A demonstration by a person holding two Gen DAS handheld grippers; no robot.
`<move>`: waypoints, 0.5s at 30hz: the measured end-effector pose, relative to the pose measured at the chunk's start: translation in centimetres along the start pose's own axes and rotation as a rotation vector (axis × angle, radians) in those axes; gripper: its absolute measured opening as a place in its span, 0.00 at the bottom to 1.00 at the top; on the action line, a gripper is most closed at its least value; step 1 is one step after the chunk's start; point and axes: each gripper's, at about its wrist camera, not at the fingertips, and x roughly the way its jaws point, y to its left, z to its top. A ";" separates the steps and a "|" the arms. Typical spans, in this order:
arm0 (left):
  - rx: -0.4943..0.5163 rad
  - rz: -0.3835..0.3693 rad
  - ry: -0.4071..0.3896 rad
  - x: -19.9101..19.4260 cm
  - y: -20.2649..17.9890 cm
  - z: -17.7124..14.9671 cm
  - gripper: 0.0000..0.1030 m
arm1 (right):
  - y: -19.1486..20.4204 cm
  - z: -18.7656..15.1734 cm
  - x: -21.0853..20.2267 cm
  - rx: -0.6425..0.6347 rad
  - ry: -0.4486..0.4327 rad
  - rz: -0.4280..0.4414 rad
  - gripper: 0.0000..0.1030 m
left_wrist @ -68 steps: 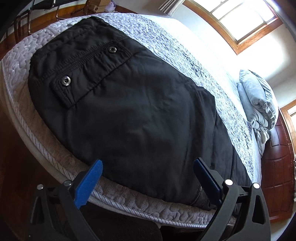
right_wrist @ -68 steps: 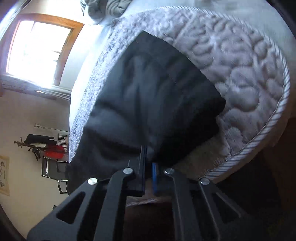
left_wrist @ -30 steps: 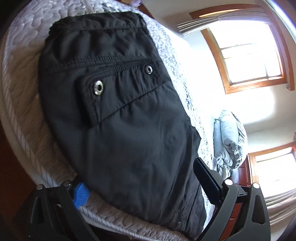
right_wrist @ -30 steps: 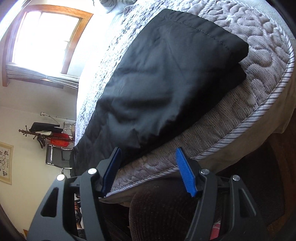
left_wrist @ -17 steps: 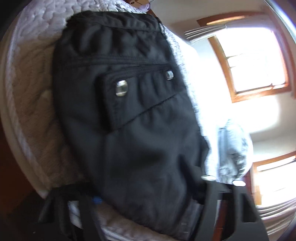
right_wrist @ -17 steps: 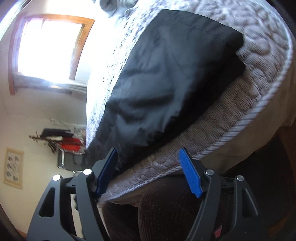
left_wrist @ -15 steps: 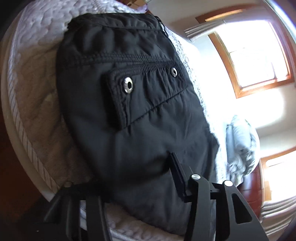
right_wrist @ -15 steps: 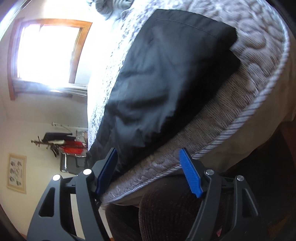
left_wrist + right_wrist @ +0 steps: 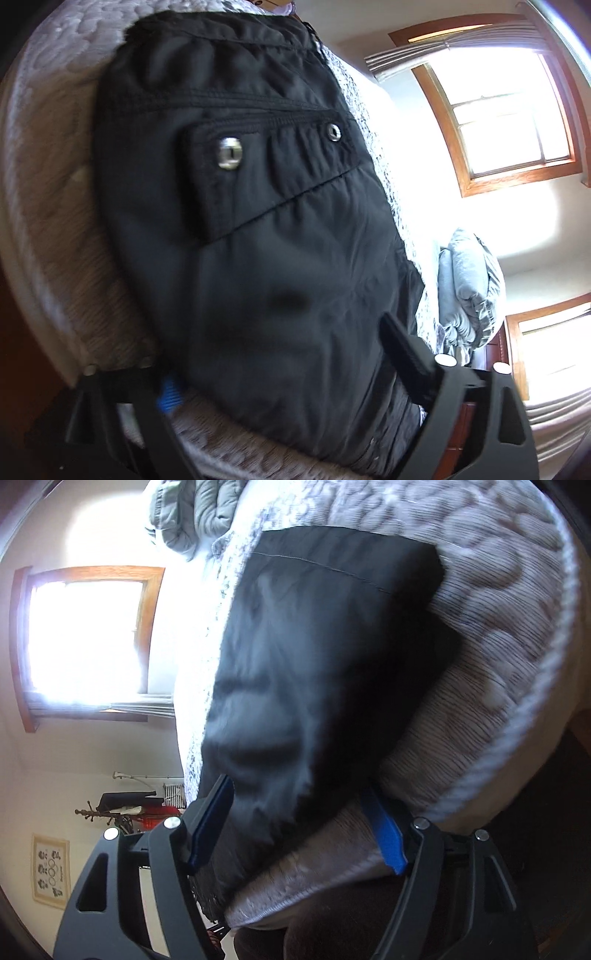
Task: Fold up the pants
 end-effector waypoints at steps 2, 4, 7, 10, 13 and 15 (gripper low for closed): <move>0.007 0.022 -0.013 0.1 -0.6 0.1 0.96 | 1.0 0.3 0.3 -0.036 -0.012 -0.003 0.67; 0.017 0.043 -0.020 0.6 -1.4 0.3 0.96 | 2.0 0.7 0.8 -0.070 -0.021 0.015 0.67; 0.014 0.046 -0.032 1.4 -2.3 0.6 0.96 | 2.4 1.4 2.0 -0.058 -0.011 -0.015 0.60; 0.010 0.024 -0.043 1.6 -2.7 0.8 0.91 | 2.2 1.8 3.4 -0.036 0.003 -0.043 0.41; 0.054 0.049 -0.049 1.8 -2.9 1.0 0.48 | 2.2 2.0 3.9 -0.042 0.008 -0.046 0.23; 0.061 0.045 -0.035 2.2 -2.7 1.3 0.42 | 2.8 1.9 3.8 -0.067 0.007 -0.047 0.18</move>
